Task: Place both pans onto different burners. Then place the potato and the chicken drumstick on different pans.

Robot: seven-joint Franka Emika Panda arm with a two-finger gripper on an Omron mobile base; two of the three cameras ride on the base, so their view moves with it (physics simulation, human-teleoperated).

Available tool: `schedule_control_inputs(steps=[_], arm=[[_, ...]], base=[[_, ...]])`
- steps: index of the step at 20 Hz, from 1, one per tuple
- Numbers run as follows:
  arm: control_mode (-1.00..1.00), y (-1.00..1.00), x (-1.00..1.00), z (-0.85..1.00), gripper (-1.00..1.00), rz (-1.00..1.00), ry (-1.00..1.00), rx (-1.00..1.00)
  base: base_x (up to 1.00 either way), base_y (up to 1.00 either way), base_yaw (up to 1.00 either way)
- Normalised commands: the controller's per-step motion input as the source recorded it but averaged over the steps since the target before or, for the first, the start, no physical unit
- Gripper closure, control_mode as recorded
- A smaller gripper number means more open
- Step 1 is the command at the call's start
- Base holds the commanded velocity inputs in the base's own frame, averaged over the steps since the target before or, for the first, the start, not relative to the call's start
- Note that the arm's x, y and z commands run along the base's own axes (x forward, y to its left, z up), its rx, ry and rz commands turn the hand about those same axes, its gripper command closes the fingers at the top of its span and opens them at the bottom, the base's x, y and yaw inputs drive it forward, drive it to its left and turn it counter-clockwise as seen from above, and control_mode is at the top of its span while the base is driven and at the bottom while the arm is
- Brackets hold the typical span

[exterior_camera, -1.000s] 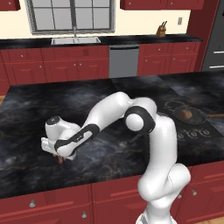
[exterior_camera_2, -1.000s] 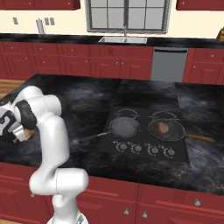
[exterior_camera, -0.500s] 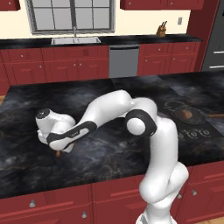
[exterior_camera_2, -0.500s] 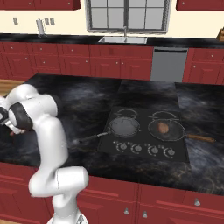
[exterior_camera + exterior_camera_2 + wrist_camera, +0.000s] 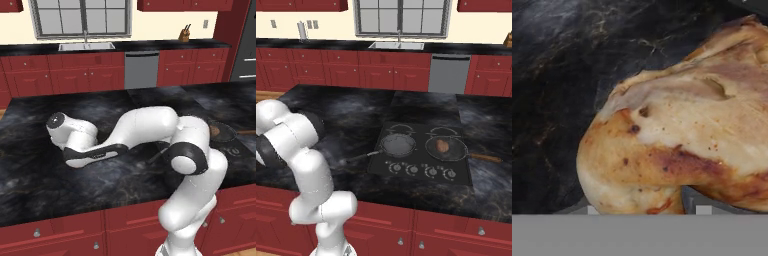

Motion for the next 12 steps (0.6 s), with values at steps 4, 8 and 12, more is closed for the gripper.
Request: schedule_control_inputs(steps=[4,8,12], arm=[[-1.0,-0.48,-0.11,0.62,1.0,-0.05,-0.17,0.0],[-1.0,-0.63,0.0,0.45,1.0,0.03,-0.07,0.0],[-1.0,-0.72,0.0,0.23,1.0,0.24,0.0,0.0]], base=[[0.0,0.0,0.0],[0.0,0.0,0.0],[0.0,0.0,0.0]])
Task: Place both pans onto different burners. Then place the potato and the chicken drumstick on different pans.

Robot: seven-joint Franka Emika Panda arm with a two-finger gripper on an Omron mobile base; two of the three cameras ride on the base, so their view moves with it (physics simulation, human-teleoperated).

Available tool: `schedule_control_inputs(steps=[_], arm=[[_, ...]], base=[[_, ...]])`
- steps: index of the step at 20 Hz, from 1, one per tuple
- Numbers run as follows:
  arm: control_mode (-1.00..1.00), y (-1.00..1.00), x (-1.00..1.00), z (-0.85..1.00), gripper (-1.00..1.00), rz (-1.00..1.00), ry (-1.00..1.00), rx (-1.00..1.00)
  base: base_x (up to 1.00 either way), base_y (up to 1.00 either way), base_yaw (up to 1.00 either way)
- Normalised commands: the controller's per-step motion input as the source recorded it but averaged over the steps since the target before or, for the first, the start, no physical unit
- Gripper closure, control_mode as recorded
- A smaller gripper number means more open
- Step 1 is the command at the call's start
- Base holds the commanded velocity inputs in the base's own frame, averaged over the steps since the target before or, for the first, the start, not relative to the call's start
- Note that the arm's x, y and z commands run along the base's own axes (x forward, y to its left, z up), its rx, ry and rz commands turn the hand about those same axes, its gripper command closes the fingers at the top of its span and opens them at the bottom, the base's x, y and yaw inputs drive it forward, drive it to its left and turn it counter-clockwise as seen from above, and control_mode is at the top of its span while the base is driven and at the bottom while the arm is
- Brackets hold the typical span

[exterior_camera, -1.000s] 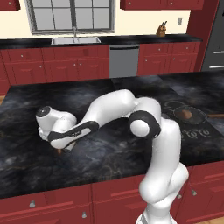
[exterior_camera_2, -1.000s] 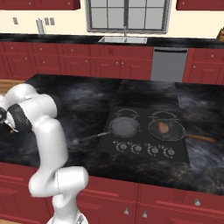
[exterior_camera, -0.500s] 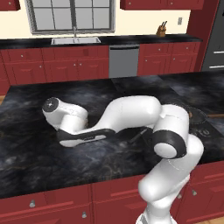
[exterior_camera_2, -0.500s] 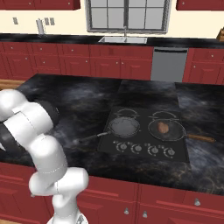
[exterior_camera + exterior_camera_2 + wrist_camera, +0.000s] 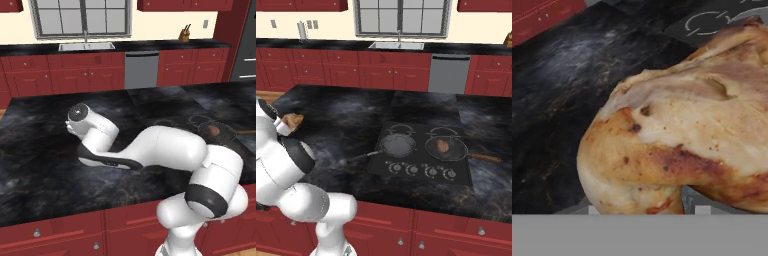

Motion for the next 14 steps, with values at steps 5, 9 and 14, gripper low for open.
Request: schedule_control_inputs(steps=[5,9,14], arm=[[-1.0,-0.69,0.0,0.0,1.0,0.36,0.0,-0.01],[-1.0,-0.65,-0.08,0.0,1.0,0.26,0.0,-0.16],[-1.0,-0.63,-0.06,0.0,1.0,0.16,0.01,-0.22]], base=[[0.0,0.0,0.0],[0.0,0.0,0.0],[0.0,0.0,0.0]])
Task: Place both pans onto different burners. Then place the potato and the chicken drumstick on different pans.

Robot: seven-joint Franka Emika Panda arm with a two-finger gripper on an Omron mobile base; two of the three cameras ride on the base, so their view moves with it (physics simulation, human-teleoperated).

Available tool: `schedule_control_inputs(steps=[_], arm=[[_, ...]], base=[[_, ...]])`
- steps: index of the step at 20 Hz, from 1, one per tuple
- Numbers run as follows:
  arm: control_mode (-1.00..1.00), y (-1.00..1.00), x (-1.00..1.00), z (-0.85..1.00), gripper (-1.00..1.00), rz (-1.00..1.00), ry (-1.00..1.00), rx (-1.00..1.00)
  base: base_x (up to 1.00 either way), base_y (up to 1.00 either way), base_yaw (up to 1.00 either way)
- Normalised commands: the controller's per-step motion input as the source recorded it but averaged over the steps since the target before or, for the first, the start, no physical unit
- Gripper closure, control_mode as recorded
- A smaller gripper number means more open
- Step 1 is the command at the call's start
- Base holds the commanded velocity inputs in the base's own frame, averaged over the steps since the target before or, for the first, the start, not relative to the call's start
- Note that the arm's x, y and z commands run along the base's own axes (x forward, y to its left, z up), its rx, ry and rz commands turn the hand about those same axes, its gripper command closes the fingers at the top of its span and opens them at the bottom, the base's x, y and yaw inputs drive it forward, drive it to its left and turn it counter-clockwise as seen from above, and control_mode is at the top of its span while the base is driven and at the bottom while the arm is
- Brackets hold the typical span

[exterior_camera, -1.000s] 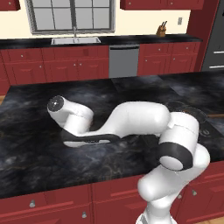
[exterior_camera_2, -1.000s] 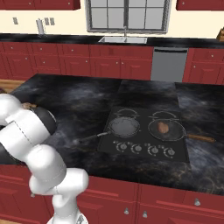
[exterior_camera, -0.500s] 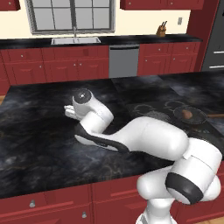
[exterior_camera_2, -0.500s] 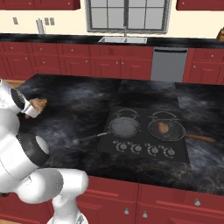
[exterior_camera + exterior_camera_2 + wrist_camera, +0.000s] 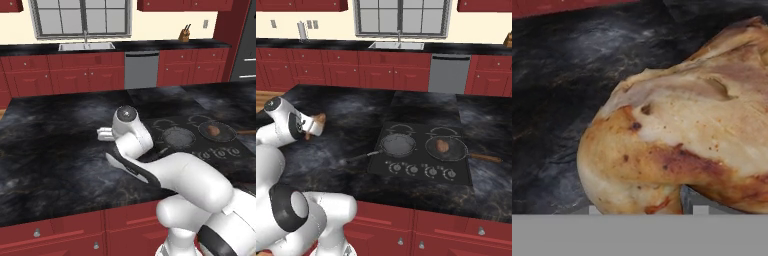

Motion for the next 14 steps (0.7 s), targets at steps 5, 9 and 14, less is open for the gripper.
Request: schedule_control_inputs(steps=[5,9,14], arm=[[-1.0,-0.63,0.0,0.0,1.0,0.11,0.02,-0.2],[-1.0,-0.63,0.0,0.0,1.0,0.06,0.07,-0.15],[-1.0,-0.63,0.0,0.0,1.0,0.05,0.13,-0.12]], base=[[0.0,0.0,0.0],[0.0,0.0,0.0],[0.0,0.0,0.0]])
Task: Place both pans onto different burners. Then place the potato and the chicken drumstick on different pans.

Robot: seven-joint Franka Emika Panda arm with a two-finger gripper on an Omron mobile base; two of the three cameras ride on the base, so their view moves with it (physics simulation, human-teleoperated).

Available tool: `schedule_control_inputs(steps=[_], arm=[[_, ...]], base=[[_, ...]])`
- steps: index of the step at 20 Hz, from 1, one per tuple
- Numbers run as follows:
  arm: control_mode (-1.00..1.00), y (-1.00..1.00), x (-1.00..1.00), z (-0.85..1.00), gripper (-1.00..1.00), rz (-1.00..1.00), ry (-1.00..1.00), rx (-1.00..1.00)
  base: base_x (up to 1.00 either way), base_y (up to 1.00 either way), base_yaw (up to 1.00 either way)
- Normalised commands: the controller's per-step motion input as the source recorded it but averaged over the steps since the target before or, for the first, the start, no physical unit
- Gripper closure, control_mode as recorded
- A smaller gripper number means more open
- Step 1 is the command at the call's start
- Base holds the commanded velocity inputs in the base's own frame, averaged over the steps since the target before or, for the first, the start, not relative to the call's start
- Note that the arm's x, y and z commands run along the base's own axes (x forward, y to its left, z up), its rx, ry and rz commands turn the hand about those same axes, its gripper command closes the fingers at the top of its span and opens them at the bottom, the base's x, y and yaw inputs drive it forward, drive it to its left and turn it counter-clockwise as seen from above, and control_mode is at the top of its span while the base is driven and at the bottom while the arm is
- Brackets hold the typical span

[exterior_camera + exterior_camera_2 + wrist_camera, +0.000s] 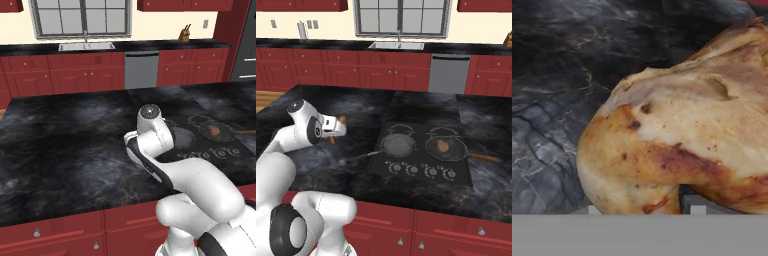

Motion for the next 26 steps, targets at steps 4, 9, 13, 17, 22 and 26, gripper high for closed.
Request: schedule_control_inputs(steps=[4,9,13,17,22,26], arm=[[-1.0,-0.68,0.18,-0.07,1.0,0.05,0.11,-0.07],[-1.0,-0.71,0.31,-0.17,1.0,0.03,0.09,-0.02],[-1.0,-0.73,0.33,-0.14,1.0,0.01,0.08,0.0],[-1.0,-0.52,0.41,-0.2,1.0,0.0,0.08,0.0],[-1.0,-0.45,0.61,-0.29,1.0,-0.01,0.09,0.0],[-1.0,-0.45,0.73,-0.32,1.0,0.0,0.11,0.0]], base=[[0.0,0.0,0.0],[0.0,0.0,0.0],[0.0,0.0,0.0],[0.0,0.0,0.0],[0.0,0.0,0.0],[0.0,0.0,0.0]])
